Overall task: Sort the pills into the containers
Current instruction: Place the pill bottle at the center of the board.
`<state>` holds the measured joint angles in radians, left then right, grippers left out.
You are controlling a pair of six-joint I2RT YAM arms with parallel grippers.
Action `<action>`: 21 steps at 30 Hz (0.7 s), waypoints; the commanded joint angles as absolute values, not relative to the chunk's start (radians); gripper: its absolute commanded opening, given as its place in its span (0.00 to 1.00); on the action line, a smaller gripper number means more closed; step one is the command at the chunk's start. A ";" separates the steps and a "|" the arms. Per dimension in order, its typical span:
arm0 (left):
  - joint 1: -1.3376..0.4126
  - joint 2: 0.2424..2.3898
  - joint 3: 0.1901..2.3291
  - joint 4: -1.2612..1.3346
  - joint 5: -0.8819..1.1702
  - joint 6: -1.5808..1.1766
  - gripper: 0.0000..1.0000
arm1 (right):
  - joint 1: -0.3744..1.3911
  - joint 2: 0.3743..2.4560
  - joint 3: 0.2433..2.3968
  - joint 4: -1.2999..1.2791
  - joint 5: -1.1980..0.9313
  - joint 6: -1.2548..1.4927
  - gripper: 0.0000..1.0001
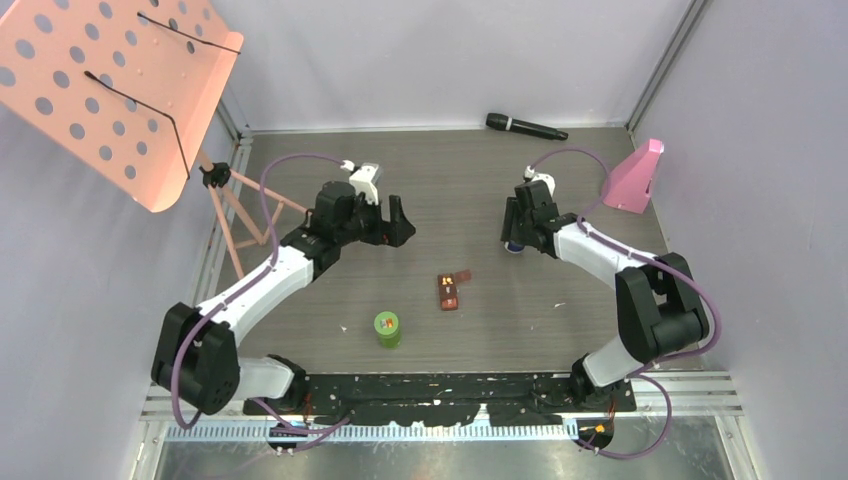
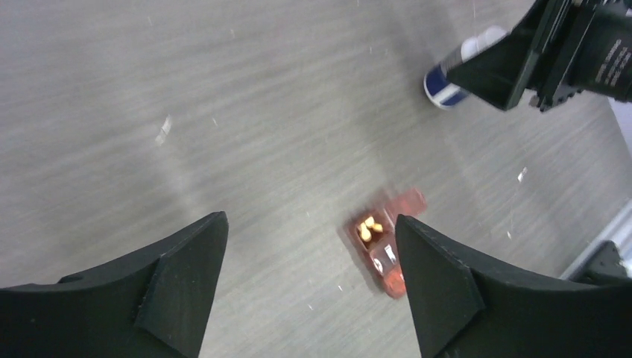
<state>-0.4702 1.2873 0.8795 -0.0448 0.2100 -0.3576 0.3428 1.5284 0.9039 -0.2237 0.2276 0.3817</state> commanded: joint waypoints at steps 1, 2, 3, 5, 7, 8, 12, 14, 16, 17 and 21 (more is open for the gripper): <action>-0.471 1.331 0.862 -0.110 0.340 -0.490 0.82 | 0.345 1.559 0.905 -0.144 0.267 0.352 0.43; -0.472 1.341 0.855 -0.109 0.359 -0.512 0.80 | 0.345 1.560 0.907 -0.152 0.270 0.353 0.45; -0.476 1.348 0.847 -0.109 0.371 -0.530 0.79 | 0.345 1.560 0.910 -0.163 0.276 0.355 0.54; -0.489 1.356 0.832 -0.109 0.385 -0.552 0.78 | 0.345 1.547 0.911 -0.181 0.280 0.361 0.71; -0.506 1.361 0.828 -0.134 0.380 -0.572 0.77 | 0.345 1.525 0.919 -0.212 0.267 0.354 0.84; -0.514 1.367 0.832 -0.161 0.373 -0.582 0.77 | 0.344 1.516 0.926 -0.233 0.264 0.348 0.91; -0.564 1.399 0.837 -0.238 0.357 -0.631 0.74 | 0.344 1.438 0.990 -0.391 0.258 0.352 0.99; -0.595 1.409 0.825 -0.234 0.341 -0.653 0.73 | 0.344 1.379 0.994 -0.454 0.250 0.367 0.98; -0.627 1.427 0.821 -0.228 0.328 -0.669 0.72 | 0.344 1.316 0.989 -0.513 0.234 0.392 0.91; -0.643 1.437 0.821 -0.228 0.322 -0.677 0.72 | 0.344 1.278 0.986 -0.554 0.226 0.412 0.87; -0.681 1.491 0.825 -0.206 0.311 -0.706 0.66 | 0.346 1.166 0.916 -0.611 0.134 0.485 0.57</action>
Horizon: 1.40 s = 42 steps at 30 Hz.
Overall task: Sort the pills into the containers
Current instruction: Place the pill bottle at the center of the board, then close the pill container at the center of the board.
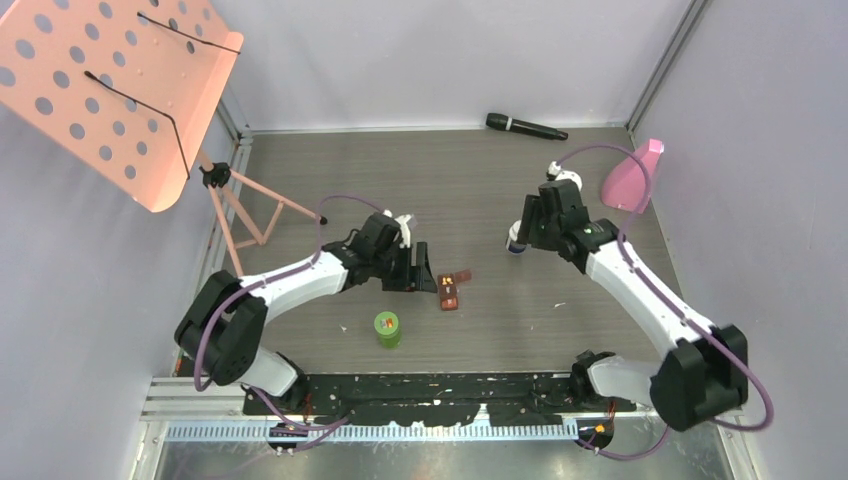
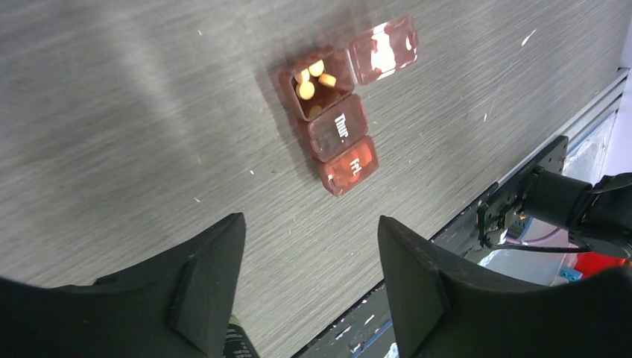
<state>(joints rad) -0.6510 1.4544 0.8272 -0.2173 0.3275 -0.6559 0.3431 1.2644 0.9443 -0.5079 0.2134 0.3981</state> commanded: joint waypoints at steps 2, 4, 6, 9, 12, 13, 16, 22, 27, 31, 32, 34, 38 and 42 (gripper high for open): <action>-0.696 1.517 0.831 -0.194 0.303 -0.724 0.62 | 0.350 1.111 0.846 -0.593 0.075 0.529 0.50; -0.708 1.541 0.831 -0.178 0.293 -0.754 0.59 | 0.355 1.063 0.765 -0.539 -0.005 0.568 0.47; -0.721 1.558 0.816 -0.140 0.276 -0.804 0.57 | 0.366 1.028 0.677 -0.449 -0.137 0.605 0.45; -0.733 1.578 0.752 0.006 0.274 -0.905 0.55 | 0.376 1.030 0.552 -0.290 -0.259 0.662 0.42; -0.741 1.589 0.705 0.116 0.263 -0.979 0.53 | 0.381 1.050 0.481 -0.207 -0.292 0.727 0.40; -0.744 1.589 0.696 0.128 0.249 -0.993 0.53 | 0.382 1.061 0.472 -0.182 -0.286 0.732 0.40; -0.747 1.598 0.688 0.113 0.204 -1.021 0.54 | 0.382 1.113 0.455 -0.153 -0.256 0.729 0.39; -0.747 1.623 0.693 0.131 0.184 -1.056 0.53 | 0.382 1.212 0.434 -0.057 -0.284 0.743 0.36; -0.747 1.655 0.709 0.104 0.180 -1.064 0.49 | 0.382 1.261 0.424 -0.012 -0.295 0.744 0.35; -0.749 1.671 0.714 0.092 0.175 -1.070 0.46 | 0.382 1.355 0.441 0.066 -0.359 0.728 0.35; -0.749 1.672 0.715 0.090 0.172 -1.069 0.46 | 0.382 1.379 0.441 0.080 -0.364 0.727 0.35; -0.749 1.673 0.723 0.077 0.164 -1.067 0.45 | 0.382 1.401 0.442 0.092 -0.368 0.729 0.35; -0.749 1.686 0.730 0.063 0.155 -1.087 0.43 | 0.382 1.425 0.446 0.098 -0.368 0.730 0.34; -0.750 1.721 0.750 0.032 0.170 -1.109 0.42 | 0.382 1.448 0.449 0.108 -0.376 0.744 0.34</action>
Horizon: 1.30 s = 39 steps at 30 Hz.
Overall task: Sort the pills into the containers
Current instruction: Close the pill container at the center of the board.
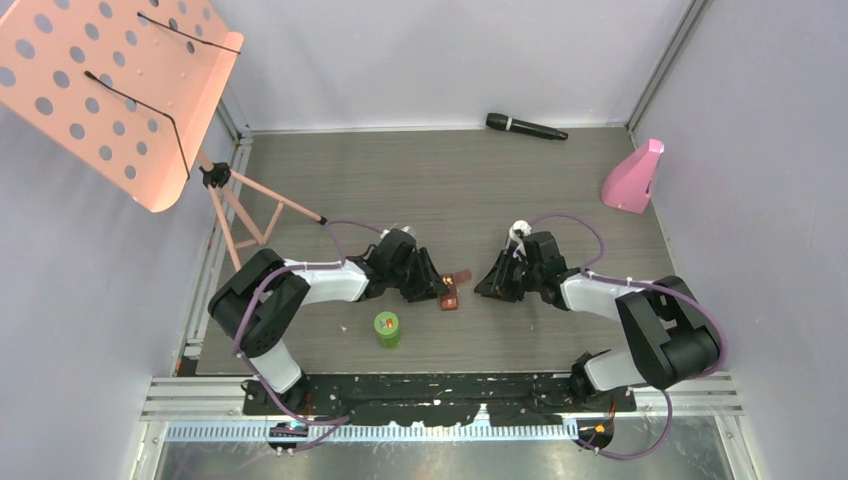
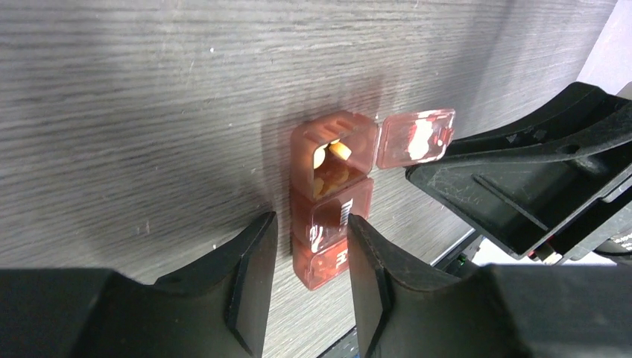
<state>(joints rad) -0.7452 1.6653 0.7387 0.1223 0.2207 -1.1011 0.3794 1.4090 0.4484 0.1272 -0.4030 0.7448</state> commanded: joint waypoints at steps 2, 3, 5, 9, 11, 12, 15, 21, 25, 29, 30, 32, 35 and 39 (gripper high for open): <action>-0.750 1.728 0.757 0.010 0.165 -1.112 0.40 | 0.382 1.463 0.453 0.114 -0.380 0.752 0.33; -0.750 1.730 0.760 0.004 0.161 -1.110 0.39 | 0.382 1.474 0.456 0.115 -0.382 0.757 0.34; -0.750 1.728 0.765 -0.041 0.150 -1.104 0.37 | 0.382 1.486 0.459 0.124 -0.384 0.770 0.33; -0.756 1.720 0.771 -0.097 0.122 -1.066 0.36 | 0.382 1.500 0.467 0.146 -0.386 0.792 0.33; -0.758 1.718 0.779 -0.123 0.106 -1.045 0.35 | 0.380 1.507 0.473 0.161 -0.386 0.802 0.33; -0.760 1.720 0.787 -0.140 0.094 -1.028 0.35 | 0.380 1.516 0.478 0.165 -0.388 0.806 0.33; -0.771 1.730 0.813 -0.187 0.063 -0.995 0.34 | 0.380 1.540 0.490 0.196 -0.404 0.818 0.35; -0.779 1.750 0.828 -0.198 0.064 -0.979 0.32 | 0.376 1.583 0.479 0.349 -0.475 0.900 0.41; -0.779 1.760 0.840 -0.207 0.066 -0.968 0.32 | 0.377 1.613 0.479 0.450 -0.528 0.924 0.42; -0.779 1.767 0.848 -0.211 0.064 -0.957 0.31 | 0.379 1.632 0.494 0.489 -0.577 0.922 0.44; -0.779 1.768 0.848 -0.212 0.063 -0.956 0.31 | 0.382 1.632 0.497 0.489 -0.580 0.919 0.45; -0.780 1.768 0.850 -0.211 0.061 -0.949 0.30 | 0.385 1.632 0.506 0.478 -0.588 0.905 0.47; -0.780 1.767 0.848 -0.210 0.050 -0.939 0.30 | 0.391 1.642 0.514 0.472 -0.599 0.899 0.50; -0.781 1.762 0.813 -0.140 0.045 -0.929 0.30 | 0.405 1.666 0.528 0.464 -0.603 0.905 0.50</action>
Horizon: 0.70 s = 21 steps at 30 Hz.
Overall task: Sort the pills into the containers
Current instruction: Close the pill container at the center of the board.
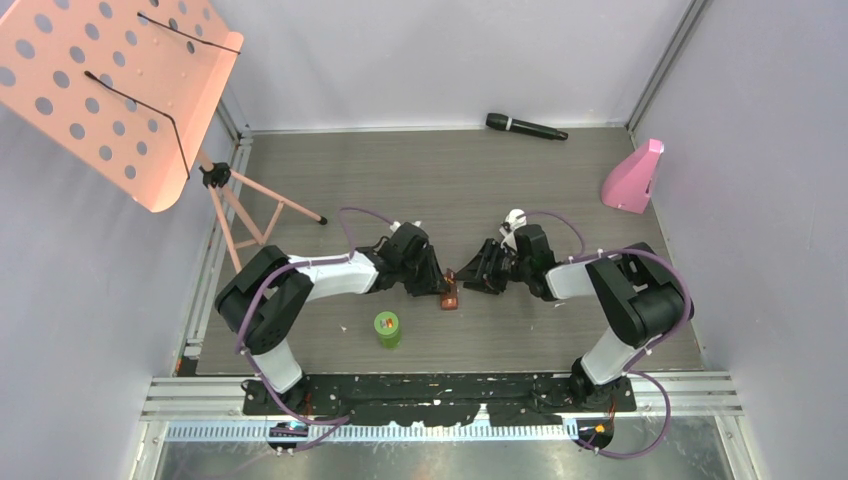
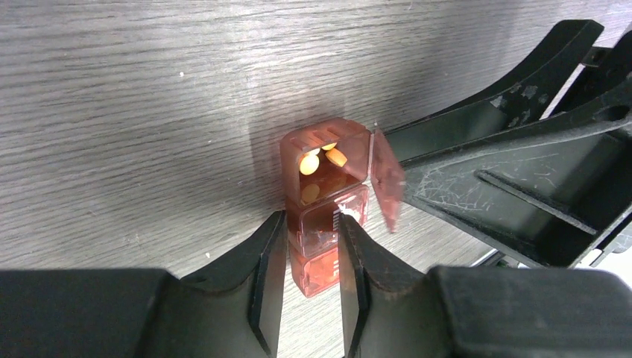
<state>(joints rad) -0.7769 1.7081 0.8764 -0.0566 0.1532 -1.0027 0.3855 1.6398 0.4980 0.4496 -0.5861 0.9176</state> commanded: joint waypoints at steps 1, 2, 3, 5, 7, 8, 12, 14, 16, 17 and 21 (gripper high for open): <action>-0.782 1.759 0.803 -0.114 0.044 -0.925 0.30 | 0.408 1.669 0.530 0.455 -0.599 0.906 0.51; -0.782 1.757 0.792 -0.090 0.043 -0.919 0.30 | 0.414 1.675 0.537 0.448 -0.595 0.908 0.51; -0.784 1.752 0.782 -0.065 0.037 -0.915 0.31 | 0.416 1.677 0.539 0.432 -0.585 0.911 0.51; -0.790 1.743 0.757 -0.009 0.029 -0.899 0.32 | 0.420 1.681 0.544 0.416 -0.569 0.924 0.51; -0.799 1.735 0.739 0.057 0.015 -0.871 0.33 | 0.422 1.681 0.541 0.412 -0.553 0.951 0.51; -0.805 1.731 0.736 0.067 0.007 -0.859 0.33 | 0.424 1.680 0.541 0.404 -0.547 0.966 0.51; -0.820 1.712 0.719 0.093 -0.039 -0.839 0.33 | 0.434 1.671 0.553 0.347 -0.494 0.977 0.52; -0.821 1.708 0.716 0.093 -0.046 -0.839 0.33 | 0.437 1.675 0.560 0.325 -0.482 0.978 0.51; -0.821 1.712 0.720 0.082 -0.045 -0.839 0.32 | 0.438 1.680 0.574 0.279 -0.461 0.968 0.50; -0.821 1.716 0.722 0.076 -0.042 -0.839 0.31 | 0.440 1.681 0.588 0.257 -0.450 0.961 0.49; -0.821 1.724 0.722 0.076 -0.036 -0.848 0.30 | 0.448 1.674 0.636 0.114 -0.363 0.886 0.45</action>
<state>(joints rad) -0.8188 1.6802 0.7609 0.1955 0.0586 -0.9047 0.4332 1.6650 0.5877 0.3080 -0.5228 0.9714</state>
